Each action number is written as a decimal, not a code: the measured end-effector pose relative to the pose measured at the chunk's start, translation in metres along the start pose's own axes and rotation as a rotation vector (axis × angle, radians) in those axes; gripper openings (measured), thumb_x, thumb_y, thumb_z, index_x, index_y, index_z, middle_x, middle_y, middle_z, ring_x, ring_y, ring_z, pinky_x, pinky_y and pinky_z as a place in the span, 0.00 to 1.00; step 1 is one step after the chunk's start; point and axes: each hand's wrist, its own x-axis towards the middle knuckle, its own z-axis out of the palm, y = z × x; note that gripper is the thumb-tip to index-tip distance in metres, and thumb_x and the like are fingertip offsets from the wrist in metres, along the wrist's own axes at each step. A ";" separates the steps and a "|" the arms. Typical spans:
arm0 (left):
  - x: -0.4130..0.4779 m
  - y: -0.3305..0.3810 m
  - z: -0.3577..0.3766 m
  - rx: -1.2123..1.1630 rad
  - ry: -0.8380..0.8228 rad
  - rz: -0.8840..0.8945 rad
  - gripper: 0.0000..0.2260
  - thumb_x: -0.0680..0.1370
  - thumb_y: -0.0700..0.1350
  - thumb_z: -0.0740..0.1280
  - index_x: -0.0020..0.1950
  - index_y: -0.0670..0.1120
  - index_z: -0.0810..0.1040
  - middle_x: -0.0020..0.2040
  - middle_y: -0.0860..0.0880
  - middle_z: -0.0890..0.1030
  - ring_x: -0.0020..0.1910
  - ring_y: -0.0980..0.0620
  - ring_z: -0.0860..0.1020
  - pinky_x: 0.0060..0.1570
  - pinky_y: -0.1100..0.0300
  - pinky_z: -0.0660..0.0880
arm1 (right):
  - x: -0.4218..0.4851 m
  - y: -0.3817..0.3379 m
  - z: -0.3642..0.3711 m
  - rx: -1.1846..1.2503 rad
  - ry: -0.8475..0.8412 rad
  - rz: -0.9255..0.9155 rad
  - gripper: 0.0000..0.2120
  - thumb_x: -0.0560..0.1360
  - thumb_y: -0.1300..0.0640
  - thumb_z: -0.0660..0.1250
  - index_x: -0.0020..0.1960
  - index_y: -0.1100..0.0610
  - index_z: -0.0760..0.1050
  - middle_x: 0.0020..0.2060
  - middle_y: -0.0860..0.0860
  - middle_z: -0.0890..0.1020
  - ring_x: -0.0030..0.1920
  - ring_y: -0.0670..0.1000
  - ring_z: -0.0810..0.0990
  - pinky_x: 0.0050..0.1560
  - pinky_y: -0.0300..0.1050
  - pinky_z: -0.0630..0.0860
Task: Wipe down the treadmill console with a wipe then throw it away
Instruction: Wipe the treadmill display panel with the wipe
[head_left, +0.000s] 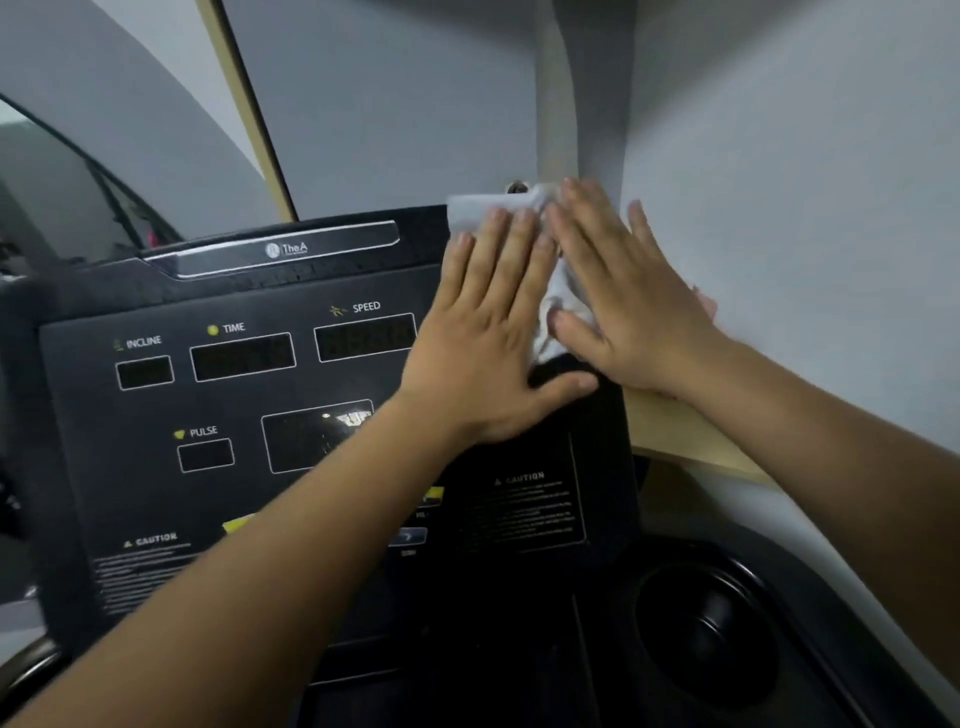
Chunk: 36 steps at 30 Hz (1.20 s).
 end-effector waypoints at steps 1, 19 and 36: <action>-0.015 0.008 0.004 -0.027 -0.004 0.010 0.48 0.75 0.73 0.51 0.80 0.38 0.47 0.80 0.38 0.45 0.79 0.39 0.42 0.76 0.40 0.45 | -0.013 -0.004 0.003 -0.031 -0.007 -0.014 0.37 0.78 0.41 0.52 0.79 0.60 0.47 0.79 0.57 0.47 0.79 0.56 0.42 0.75 0.65 0.46; -0.110 0.057 0.032 -0.155 0.064 -0.075 0.26 0.81 0.49 0.53 0.78 0.41 0.59 0.80 0.43 0.56 0.80 0.44 0.50 0.76 0.44 0.54 | -0.110 -0.099 0.022 -0.118 -0.054 0.153 0.31 0.76 0.49 0.53 0.76 0.62 0.60 0.77 0.60 0.59 0.78 0.60 0.55 0.71 0.72 0.53; -0.008 -0.065 -0.005 0.028 0.168 -0.089 0.29 0.81 0.54 0.50 0.78 0.39 0.61 0.77 0.40 0.64 0.76 0.41 0.61 0.75 0.45 0.55 | 0.058 -0.054 -0.007 -0.245 0.004 0.087 0.30 0.77 0.42 0.50 0.73 0.59 0.60 0.67 0.59 0.71 0.66 0.61 0.69 0.69 0.71 0.56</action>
